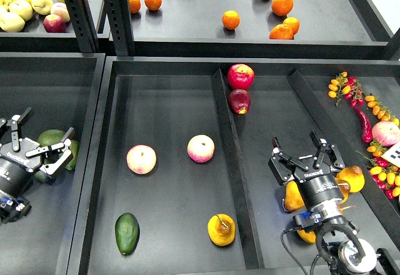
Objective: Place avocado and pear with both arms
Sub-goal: 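Move the left gripper toward the green avocado in the middle compartment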
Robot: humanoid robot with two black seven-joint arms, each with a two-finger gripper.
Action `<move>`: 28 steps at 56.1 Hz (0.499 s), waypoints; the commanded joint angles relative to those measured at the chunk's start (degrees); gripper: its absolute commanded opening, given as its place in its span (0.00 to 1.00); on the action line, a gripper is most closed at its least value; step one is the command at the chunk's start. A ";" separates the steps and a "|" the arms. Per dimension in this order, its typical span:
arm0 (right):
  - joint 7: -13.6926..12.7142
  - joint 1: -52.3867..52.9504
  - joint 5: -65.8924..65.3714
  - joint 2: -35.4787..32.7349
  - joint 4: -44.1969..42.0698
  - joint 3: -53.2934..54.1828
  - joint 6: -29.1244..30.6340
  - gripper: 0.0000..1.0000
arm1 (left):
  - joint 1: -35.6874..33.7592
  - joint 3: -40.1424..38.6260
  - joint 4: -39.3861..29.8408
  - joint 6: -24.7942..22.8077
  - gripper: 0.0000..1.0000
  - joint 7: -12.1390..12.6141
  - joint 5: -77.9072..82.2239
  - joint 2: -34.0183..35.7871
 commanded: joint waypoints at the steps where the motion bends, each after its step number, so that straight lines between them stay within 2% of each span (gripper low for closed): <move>1: 0.00 0.87 0.69 0.00 0.57 0.19 -2.18 1.00 | -3.99 5.60 0.08 0.00 1.00 0.00 2.99 2.60; 16: 0.00 1.66 1.40 0.00 0.74 0.64 -3.59 1.00 | -11.20 20.28 0.70 0.00 1.00 0.09 3.96 9.19; 17: 0.00 1.66 1.40 0.00 0.66 0.64 -3.93 1.00 | -12.16 23.07 0.52 0.00 1.00 0.09 5.18 10.68; 28: 0.00 1.58 1.40 0.00 0.66 0.55 -5.43 1.00 | -16.64 30.74 0.69 0.00 1.00 0.58 11.08 15.96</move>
